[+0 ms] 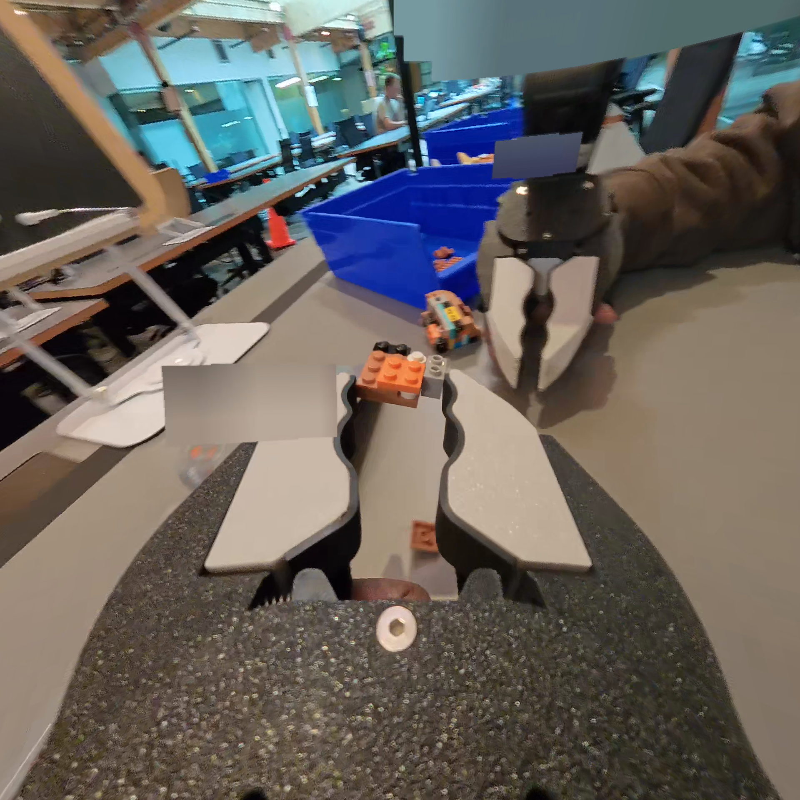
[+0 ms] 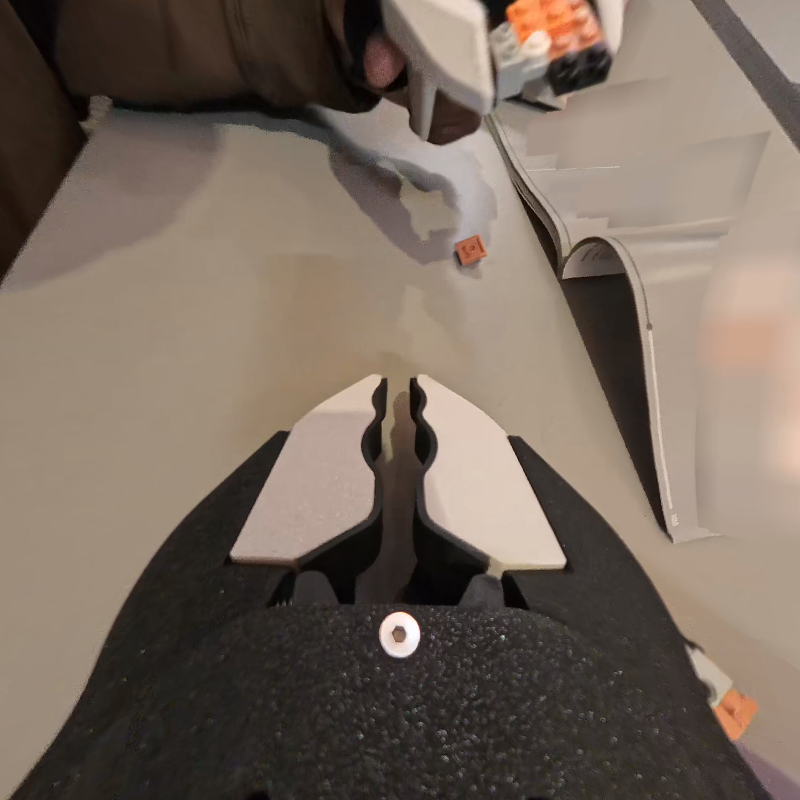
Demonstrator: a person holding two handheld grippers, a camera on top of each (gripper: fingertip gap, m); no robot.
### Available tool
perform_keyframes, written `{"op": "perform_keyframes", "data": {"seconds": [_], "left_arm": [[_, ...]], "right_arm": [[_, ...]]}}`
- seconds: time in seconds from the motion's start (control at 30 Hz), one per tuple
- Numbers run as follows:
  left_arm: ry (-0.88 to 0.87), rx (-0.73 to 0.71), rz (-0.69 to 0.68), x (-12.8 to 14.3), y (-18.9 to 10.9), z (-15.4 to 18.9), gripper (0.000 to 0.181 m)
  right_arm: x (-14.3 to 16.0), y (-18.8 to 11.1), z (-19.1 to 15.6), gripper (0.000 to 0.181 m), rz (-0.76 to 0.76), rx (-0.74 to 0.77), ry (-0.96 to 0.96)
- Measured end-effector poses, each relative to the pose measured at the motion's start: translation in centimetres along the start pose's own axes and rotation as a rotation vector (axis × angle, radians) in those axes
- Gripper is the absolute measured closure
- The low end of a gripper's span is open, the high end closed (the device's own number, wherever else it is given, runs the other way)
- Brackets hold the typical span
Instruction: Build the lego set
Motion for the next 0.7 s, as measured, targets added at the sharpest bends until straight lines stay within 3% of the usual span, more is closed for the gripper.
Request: {"op": "perform_keyframes", "data": {"seconds": [0.13, 0.4, 0.53, 0.63, 0.7], "left_arm": [[-0.063, -0.083, -0.014, 0.6, -1.4, -2.1, 0.143], [-0.046, -0.026, -0.087, 1.7, -1.2, -1.9, 0.144], [-0.046, -0.022, -0.072, 1.5, -1.4, -2.0, 0.144], [-0.045, -0.011, -0.067, 1.4, -1.3, -1.9, 0.143], [-0.044, -0.006, -0.067, 1.4, -1.3, -1.8, 0.143]], "right_arm": [[-1.3, 2.5, 1.0, 0.162, -0.039, 0.045, -0.025], [-4.5, 8.6, 4.3, 0.141, -0.118, 0.041, 0.055], [-4.7, 10.0, 4.6, 0.144, -0.187, 0.033, 0.042], [-4.8, 10.4, 4.3, 0.162, -0.205, 0.021, 0.019], [-4.8, 10.2, 4.2, 0.164, -0.195, 0.025, 0.002]]}}
Point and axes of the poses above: each gripper's, where its closed fingertips meet, y out along the fingers, x out of its underside, z = x × y across the jaws, the point moved 8 cm from there along -y, back along the fingers, and after that the axes turned 1 degree about -x, right-handed, at the moved point
